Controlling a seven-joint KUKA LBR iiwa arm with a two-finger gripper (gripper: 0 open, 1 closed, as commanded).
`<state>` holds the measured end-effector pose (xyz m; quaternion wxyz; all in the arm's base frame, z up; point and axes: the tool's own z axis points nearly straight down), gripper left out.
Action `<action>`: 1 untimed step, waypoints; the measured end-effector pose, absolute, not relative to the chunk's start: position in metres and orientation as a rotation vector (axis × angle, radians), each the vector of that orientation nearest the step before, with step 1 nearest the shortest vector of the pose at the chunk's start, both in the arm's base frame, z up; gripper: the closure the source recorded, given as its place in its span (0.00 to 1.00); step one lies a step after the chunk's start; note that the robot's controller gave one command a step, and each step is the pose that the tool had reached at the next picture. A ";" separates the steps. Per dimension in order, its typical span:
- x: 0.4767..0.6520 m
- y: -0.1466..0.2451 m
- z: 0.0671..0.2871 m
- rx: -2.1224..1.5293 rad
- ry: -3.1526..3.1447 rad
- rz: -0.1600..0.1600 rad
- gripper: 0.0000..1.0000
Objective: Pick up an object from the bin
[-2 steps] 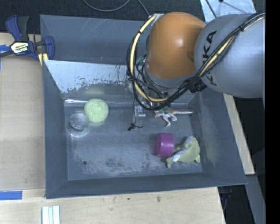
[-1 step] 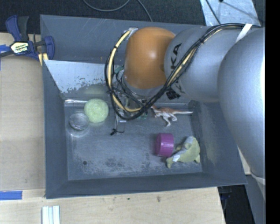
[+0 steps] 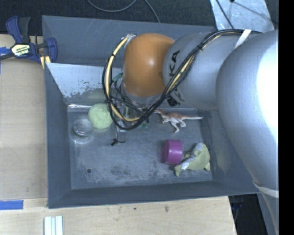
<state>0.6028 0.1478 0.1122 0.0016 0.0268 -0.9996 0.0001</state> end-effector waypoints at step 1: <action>0.614 0.158 0.136 -0.081 -3.144 -0.002 0.00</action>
Offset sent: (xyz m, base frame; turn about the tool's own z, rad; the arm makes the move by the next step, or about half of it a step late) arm -0.0146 0.0550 -0.0422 0.0816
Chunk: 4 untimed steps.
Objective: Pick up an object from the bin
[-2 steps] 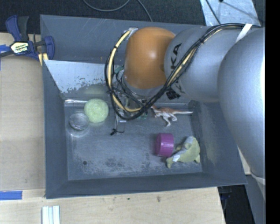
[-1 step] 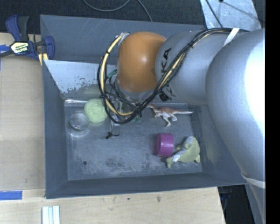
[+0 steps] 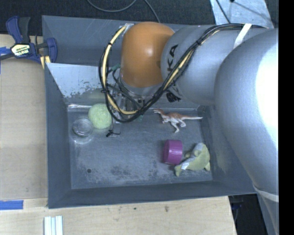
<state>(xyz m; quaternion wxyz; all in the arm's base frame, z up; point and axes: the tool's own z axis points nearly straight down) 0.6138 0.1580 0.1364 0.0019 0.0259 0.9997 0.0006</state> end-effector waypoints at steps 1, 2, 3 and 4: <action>0.592 0.201 0.072 0.045 3.132 0.003 0.00; 0.591 0.218 0.074 0.150 3.131 -0.046 1.00; 0.591 0.218 0.074 0.151 3.131 -0.046 1.00; 0.590 0.216 0.078 0.151 3.132 -0.045 1.00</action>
Offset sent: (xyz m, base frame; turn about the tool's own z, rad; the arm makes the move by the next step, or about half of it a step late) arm -0.0303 0.0772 -0.0664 0.0402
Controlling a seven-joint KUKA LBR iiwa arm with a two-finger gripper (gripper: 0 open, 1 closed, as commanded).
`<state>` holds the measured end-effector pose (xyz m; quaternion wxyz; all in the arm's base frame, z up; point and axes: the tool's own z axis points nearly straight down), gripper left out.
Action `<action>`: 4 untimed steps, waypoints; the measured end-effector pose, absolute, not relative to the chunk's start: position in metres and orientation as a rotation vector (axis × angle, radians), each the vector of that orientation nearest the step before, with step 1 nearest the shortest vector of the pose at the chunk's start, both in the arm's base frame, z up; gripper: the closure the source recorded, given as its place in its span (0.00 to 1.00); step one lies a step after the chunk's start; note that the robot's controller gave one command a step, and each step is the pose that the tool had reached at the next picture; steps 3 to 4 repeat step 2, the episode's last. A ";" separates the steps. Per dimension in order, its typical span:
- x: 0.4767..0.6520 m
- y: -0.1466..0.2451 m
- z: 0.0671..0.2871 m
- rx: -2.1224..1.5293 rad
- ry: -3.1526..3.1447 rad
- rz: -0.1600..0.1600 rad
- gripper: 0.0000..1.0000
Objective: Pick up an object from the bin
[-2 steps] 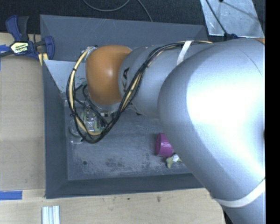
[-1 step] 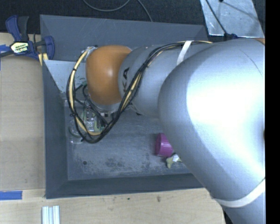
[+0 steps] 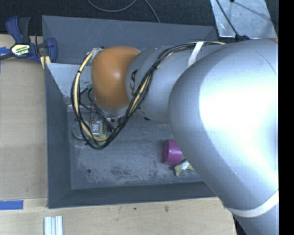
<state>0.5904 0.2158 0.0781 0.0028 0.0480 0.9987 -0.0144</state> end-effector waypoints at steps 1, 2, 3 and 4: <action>0.589 0.214 0.092 0.163 3.139 -0.032 1.00; 0.588 0.220 0.112 0.159 3.137 -0.009 1.00; 0.588 0.220 0.112 0.159 3.137 -0.009 1.00; 0.588 0.220 0.112 0.159 3.137 -0.009 1.00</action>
Offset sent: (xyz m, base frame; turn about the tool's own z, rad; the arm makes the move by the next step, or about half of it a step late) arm 0.0000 0.0001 0.0253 0.0001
